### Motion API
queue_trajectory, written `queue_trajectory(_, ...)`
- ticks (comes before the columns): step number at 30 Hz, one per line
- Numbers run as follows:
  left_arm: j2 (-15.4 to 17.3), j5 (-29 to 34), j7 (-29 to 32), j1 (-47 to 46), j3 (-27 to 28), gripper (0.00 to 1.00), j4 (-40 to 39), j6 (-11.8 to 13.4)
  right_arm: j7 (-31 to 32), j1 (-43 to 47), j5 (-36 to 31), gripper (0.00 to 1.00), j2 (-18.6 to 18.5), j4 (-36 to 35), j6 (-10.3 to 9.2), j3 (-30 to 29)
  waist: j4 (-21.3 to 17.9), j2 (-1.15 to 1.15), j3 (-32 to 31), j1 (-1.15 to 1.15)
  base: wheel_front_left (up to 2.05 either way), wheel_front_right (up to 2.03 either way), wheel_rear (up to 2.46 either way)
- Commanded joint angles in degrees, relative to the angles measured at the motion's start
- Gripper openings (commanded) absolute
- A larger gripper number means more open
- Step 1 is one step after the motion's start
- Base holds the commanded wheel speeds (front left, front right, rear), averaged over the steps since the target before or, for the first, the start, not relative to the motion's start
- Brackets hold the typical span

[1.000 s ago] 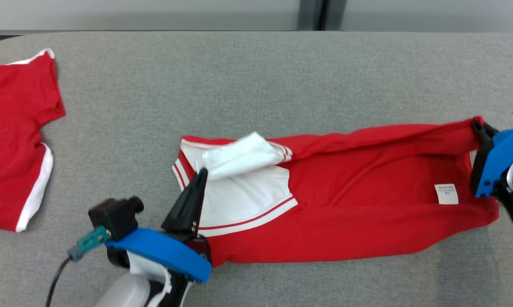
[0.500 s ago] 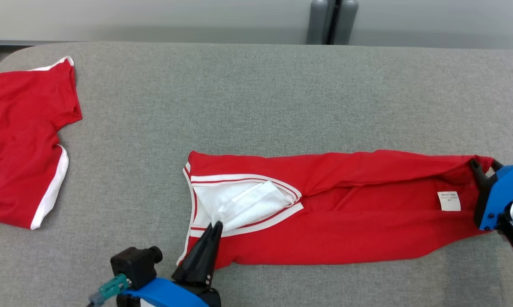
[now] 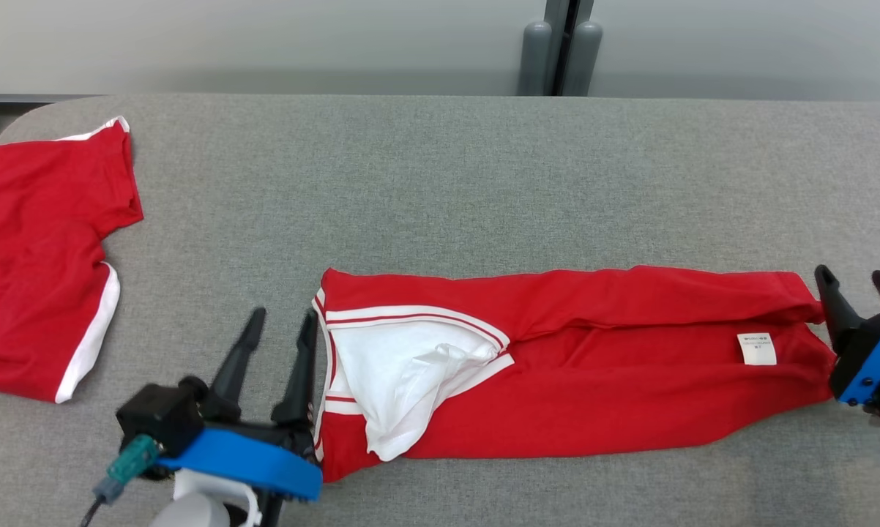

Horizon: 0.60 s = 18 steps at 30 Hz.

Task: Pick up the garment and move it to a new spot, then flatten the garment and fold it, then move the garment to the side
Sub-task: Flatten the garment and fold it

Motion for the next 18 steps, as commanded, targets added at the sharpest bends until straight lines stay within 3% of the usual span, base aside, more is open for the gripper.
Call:
queue_trajectory(1, -0.37, 1.35, -0.33, -1.87, 1.43, 1.00, 0.77, -0.05, -0.35, 0.80, 0.52, 1.00, 1.43, -1.12, 0.03, -0.29, -0.08, 0.00, 0.00, 0.00, 0.00, 0.00, 0.00)
queue_trajectory(9, -1.79, 7.32, -0.51, -7.12, 7.87, 1.00, 4.77, -0.68, -3.46, -0.93, -0.79, 1.00, 5.49, -0.58, 0.03, -0.36, -0.81, 0.00, 1.52, 0.00, 0.00, 0.00, 0.00)
queue_trajectory(18, -3.12, 9.28, -0.53, -5.52, 12.86, 1.00, 6.44, -2.01, -8.95, -3.99, -3.61, 1.00, 6.58, 9.23, 0.03, -3.12, -0.98, 0.00, 3.36, 0.00, 0.00, 0.00, 0.00)
